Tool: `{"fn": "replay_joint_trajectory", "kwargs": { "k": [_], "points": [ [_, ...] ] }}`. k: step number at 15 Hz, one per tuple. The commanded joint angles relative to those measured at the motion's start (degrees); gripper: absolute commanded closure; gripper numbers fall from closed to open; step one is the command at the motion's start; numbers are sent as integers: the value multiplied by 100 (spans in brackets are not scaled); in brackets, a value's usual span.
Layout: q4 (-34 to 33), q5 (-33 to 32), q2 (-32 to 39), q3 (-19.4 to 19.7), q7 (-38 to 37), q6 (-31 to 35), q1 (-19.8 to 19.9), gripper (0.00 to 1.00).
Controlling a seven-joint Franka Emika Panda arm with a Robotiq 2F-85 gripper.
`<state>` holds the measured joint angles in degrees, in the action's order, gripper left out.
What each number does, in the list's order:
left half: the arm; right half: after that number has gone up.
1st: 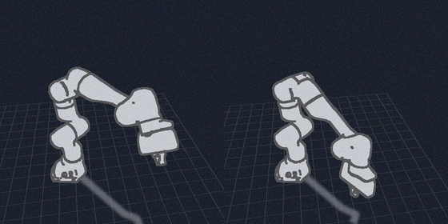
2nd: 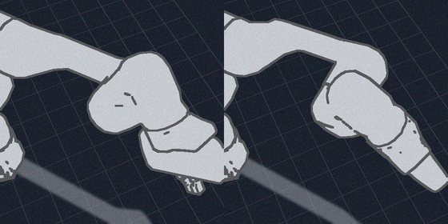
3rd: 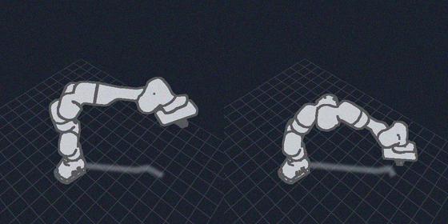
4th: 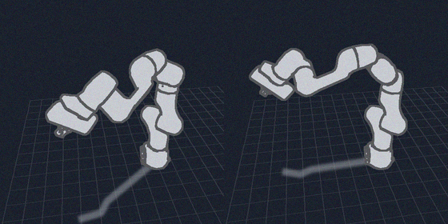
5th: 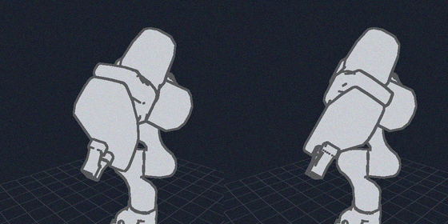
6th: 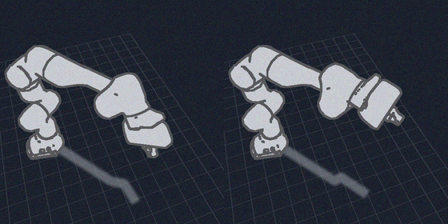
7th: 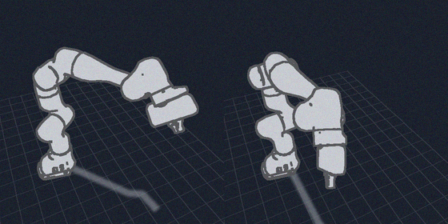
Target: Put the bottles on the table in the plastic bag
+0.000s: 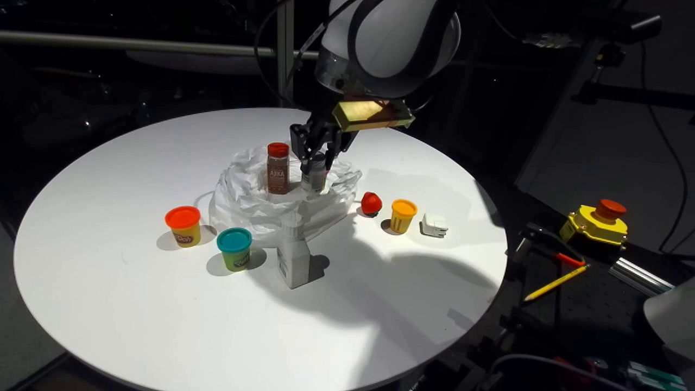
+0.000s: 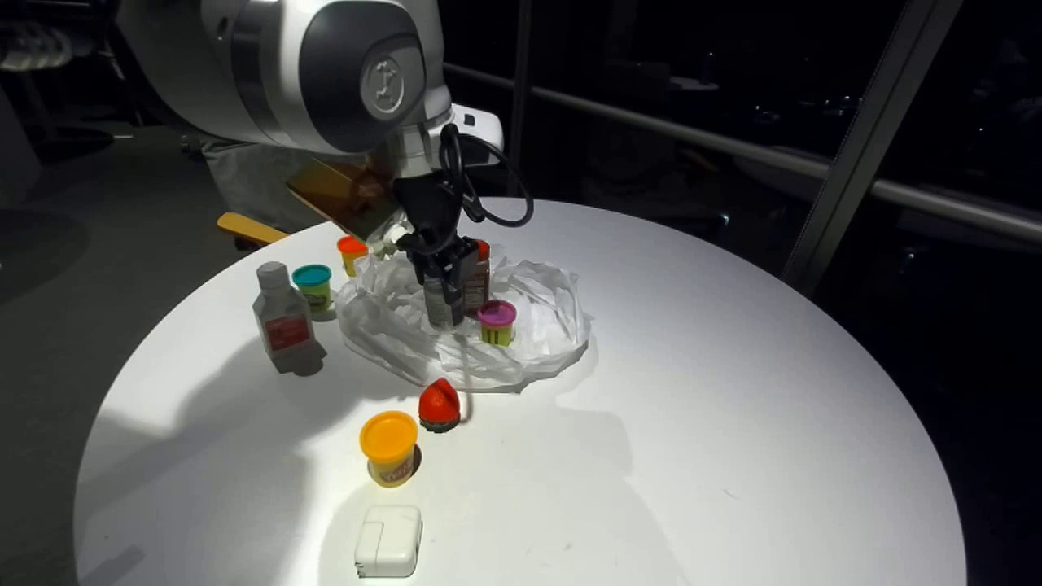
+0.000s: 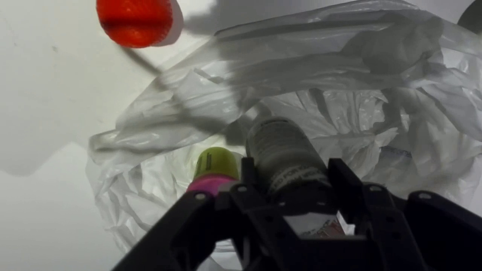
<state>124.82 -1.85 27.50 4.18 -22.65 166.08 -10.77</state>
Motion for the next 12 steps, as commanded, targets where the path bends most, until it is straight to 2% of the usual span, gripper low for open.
{"fn": "replay_joint_trajectory", "kwargs": {
  "k": [1, 8, 10, 12],
  "points": [
    [-57, 243, 13, -110, 292, -85, 132, 74],
    [43, 201, -54, -130, 598, -478, 226, 74],
    [-40, 204, -35, -151, 618, -581, 212, 23],
    [-93, 291, -202, -249, 678, -608, 265, 20]
  ]
}}
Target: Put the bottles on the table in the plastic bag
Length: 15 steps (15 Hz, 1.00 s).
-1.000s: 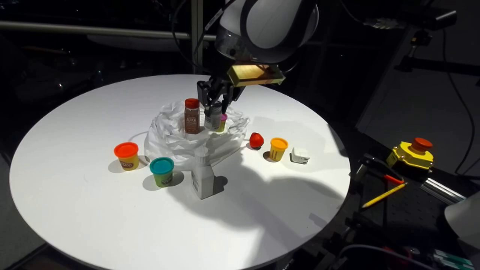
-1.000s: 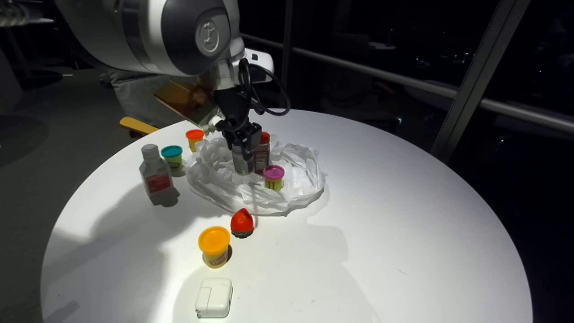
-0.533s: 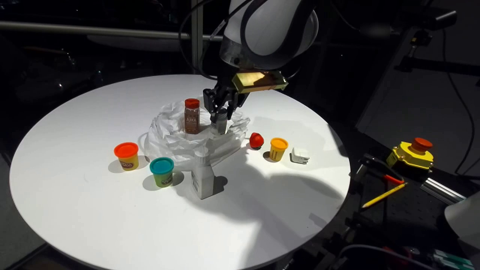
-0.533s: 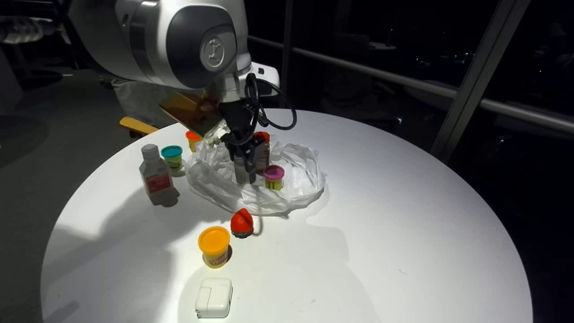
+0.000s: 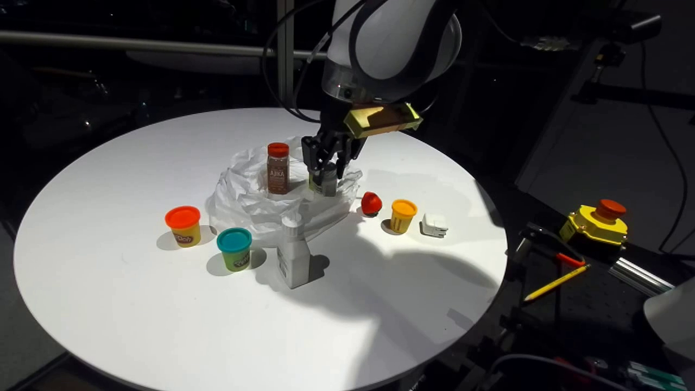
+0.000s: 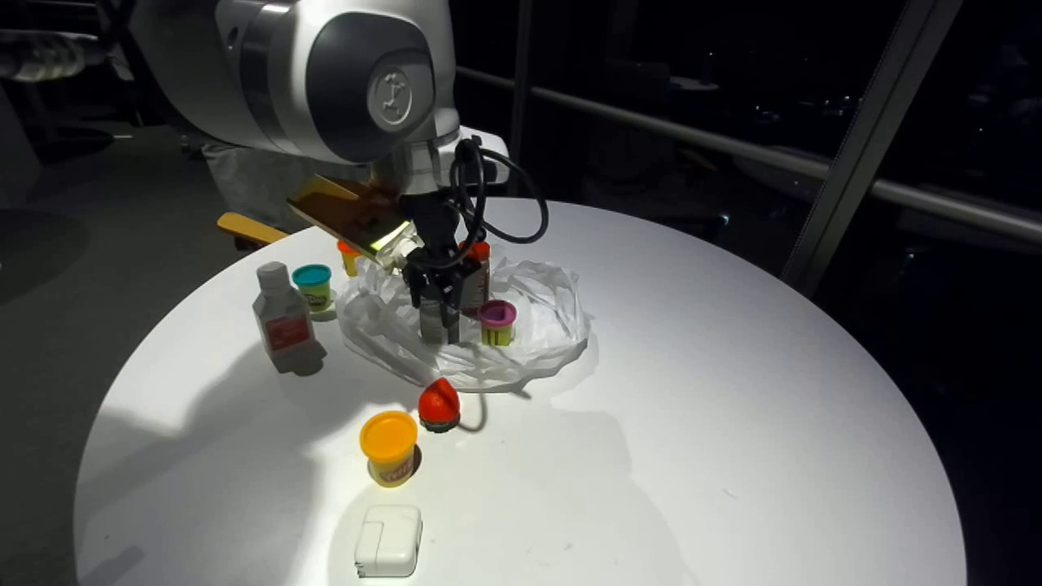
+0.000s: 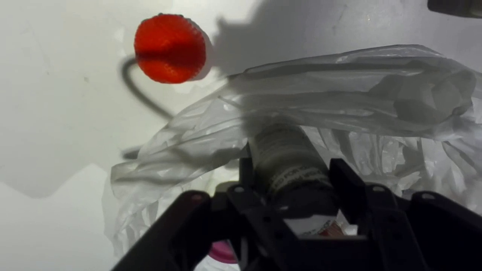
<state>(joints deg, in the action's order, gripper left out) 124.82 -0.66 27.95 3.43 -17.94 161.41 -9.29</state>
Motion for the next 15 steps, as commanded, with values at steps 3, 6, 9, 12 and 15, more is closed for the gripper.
{"fn": "replay_joint_trajectory", "kwargs": {
  "k": [3, 6, 9, 12, 15],
  "points": [
    [379, 143, -759, -258, 202, 240, 30, 1],
    [787, 74, -1364, -341, 470, 103, 146, 0],
    [1236, 210, -1765, -423, 942, -27, 424, 0],
    [1500, 261, -1819, -399, 1357, -111, 676, 0],
    [1498, 458, -1512, -438, 1533, 131, 852, 0]
  ]
}}
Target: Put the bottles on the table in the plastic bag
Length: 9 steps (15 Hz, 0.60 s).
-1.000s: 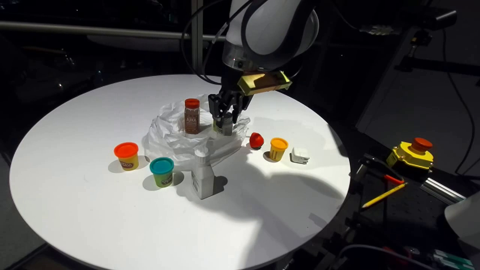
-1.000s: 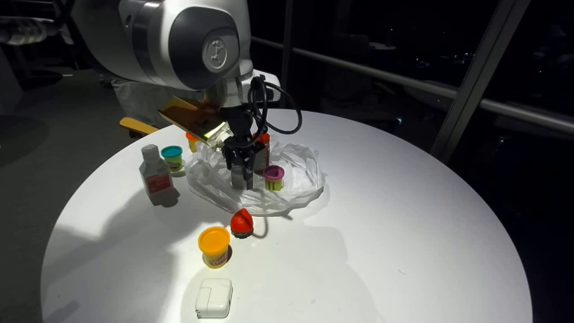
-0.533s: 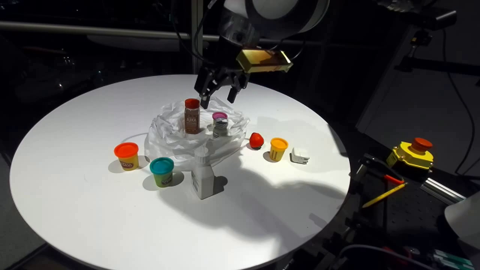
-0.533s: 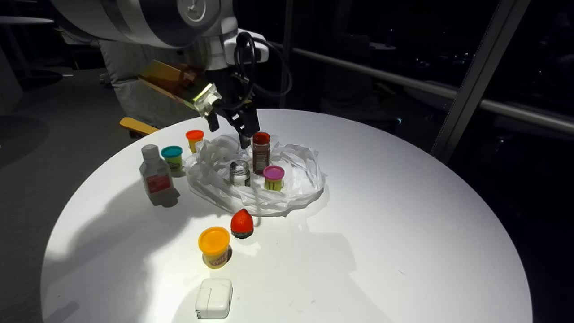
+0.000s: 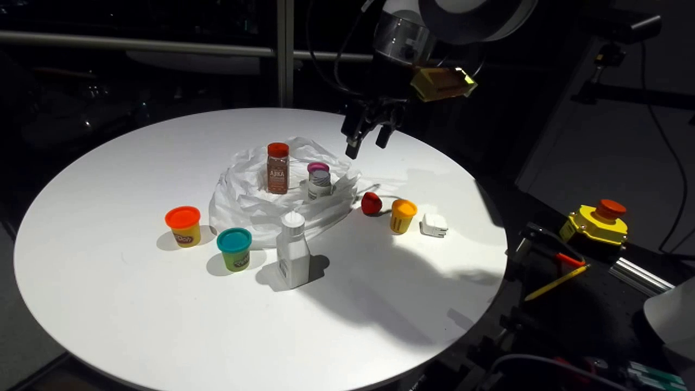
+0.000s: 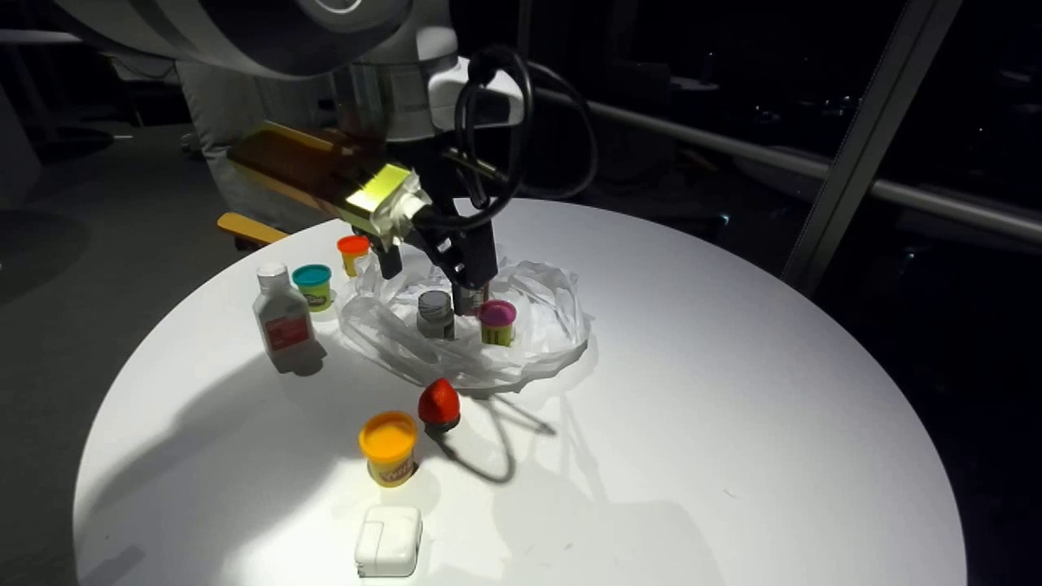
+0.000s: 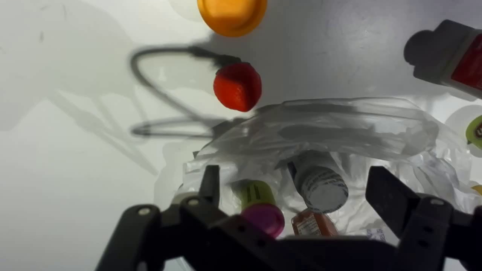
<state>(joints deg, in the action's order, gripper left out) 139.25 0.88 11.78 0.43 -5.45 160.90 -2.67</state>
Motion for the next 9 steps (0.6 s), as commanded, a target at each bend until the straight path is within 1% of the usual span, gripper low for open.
{"fn": "replay_joint_trajectory", "kwargs": {
  "k": [1, 3, 6, 9],
  "points": [
    [105, 258, 339, -142, 117, 429, 97, 0],
    [86, 60, 678, -44, -38, 540, 6, 0],
    [33, -5, 1157, 33, -27, 701, -59, 0],
    [-62, -127, 1485, 311, -149, 970, -228, 0]
  ]
}}
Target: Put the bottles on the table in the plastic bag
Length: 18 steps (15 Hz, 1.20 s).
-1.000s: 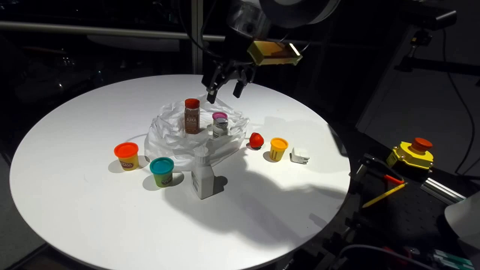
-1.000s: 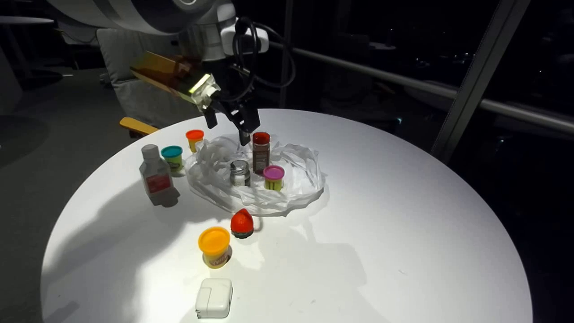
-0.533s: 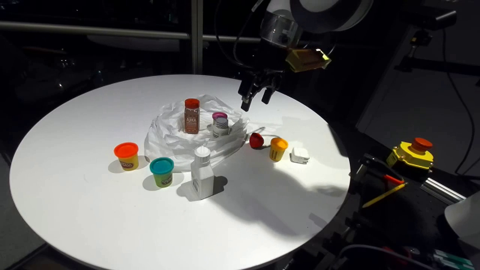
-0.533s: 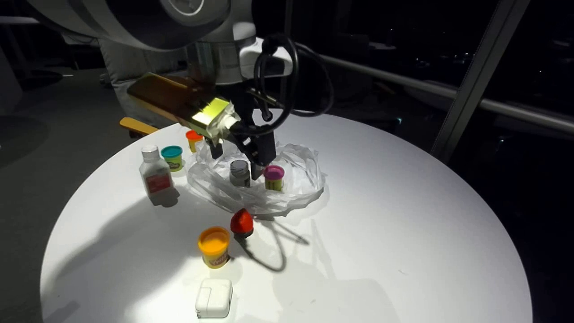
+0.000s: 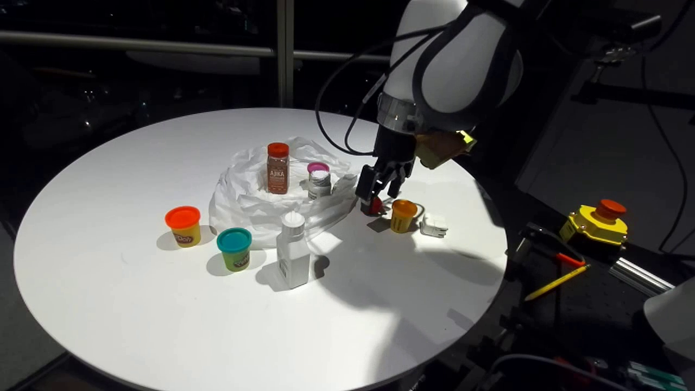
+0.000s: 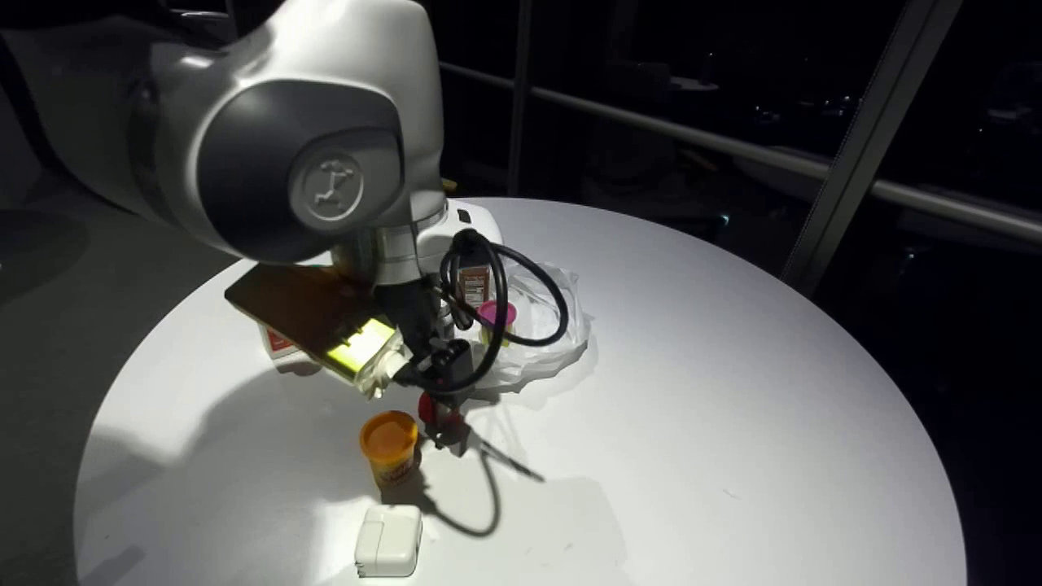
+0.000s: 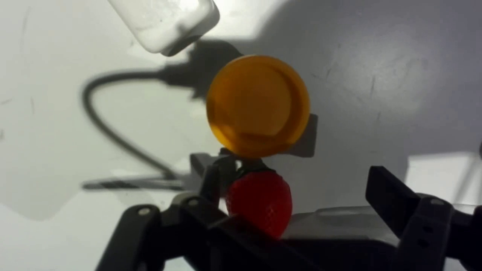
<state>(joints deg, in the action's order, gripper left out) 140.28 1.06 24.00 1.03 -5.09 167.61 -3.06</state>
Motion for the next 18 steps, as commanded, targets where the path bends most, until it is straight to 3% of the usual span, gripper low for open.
{"fn": "replay_joint_trajectory", "kwargs": {
  "k": [1, 6, 10, 18],
  "points": [
    [-154, -77, 264, 229, -154, 417, -162, 0],
    [-248, 34, 374, 357, -150, 960, -118, 0],
    [-291, 34, 343, 442, -136, 793, -78, 0],
    [-323, 124, 321, 156, -40, 372, 192, 0]
  ]
}}
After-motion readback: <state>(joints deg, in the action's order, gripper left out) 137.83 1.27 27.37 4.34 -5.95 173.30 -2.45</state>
